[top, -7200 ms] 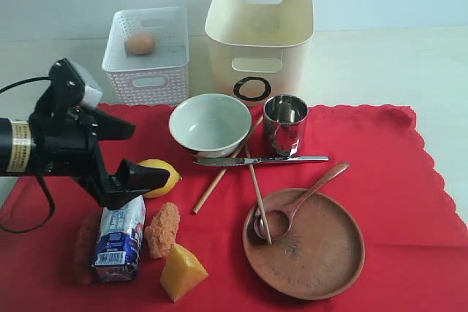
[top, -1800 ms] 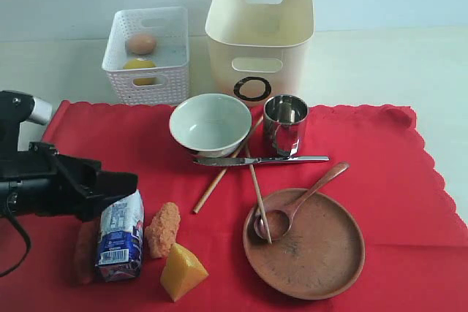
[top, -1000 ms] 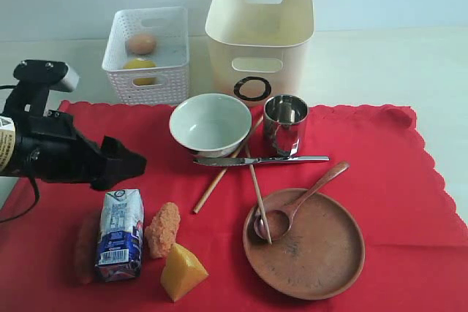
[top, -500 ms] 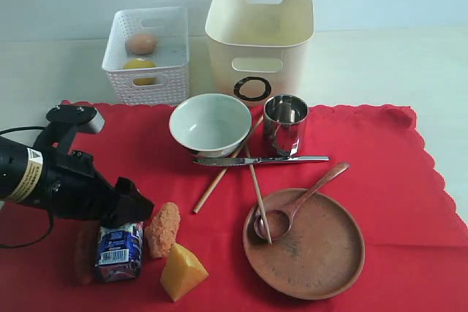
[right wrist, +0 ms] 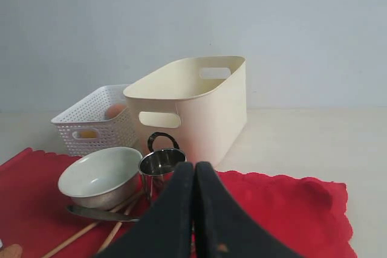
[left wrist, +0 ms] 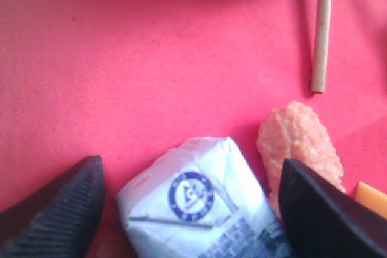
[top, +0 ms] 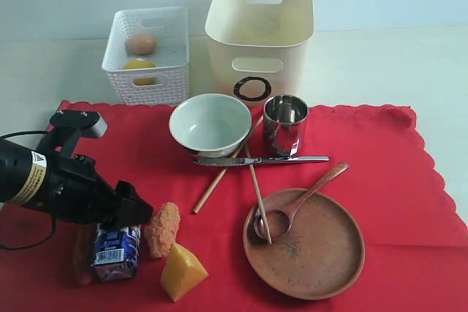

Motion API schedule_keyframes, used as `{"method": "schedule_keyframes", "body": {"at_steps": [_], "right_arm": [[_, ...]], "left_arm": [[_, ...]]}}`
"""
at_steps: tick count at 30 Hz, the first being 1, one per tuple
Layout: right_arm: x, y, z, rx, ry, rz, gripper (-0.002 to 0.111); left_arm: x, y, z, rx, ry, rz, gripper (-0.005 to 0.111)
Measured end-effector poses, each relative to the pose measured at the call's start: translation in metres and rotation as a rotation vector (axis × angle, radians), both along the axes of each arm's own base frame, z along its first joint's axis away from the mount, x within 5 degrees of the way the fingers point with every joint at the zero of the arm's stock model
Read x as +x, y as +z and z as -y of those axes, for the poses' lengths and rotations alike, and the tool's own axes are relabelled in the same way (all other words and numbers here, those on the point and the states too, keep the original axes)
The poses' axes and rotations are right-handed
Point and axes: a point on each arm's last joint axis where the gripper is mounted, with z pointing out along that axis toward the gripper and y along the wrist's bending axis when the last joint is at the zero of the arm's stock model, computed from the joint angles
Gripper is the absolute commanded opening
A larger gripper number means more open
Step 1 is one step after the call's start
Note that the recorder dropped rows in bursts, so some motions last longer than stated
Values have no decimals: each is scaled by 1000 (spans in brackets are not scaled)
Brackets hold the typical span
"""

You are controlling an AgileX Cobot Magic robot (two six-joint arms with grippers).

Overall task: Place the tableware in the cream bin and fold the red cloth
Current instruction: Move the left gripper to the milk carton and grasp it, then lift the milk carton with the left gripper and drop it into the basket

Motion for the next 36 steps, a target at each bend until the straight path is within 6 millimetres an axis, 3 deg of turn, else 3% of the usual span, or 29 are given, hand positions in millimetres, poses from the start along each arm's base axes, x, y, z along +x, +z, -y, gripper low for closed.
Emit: {"method": "schedule_keyframes", "body": {"at_steps": [7, 15, 21, 27, 36], "right_arm": [[0, 0, 0, 0, 0, 0, 0], [0, -2, 0, -6, -1, -23, 0], [0, -2, 0, -6, -1, -23, 0], [0, -2, 0, -6, -1, -24, 0], [0, -2, 0, -6, -1, -24, 0]], "left_arm": [[1, 0, -1, 9, 9, 6, 0], [8, 3, 4, -18, -12, 15, 0], [19, 20, 16, -106, -63, 42, 0], [32, 57, 20, -176, -84, 162, 0], [64, 107, 0, -221, -8, 340, 0]]}}
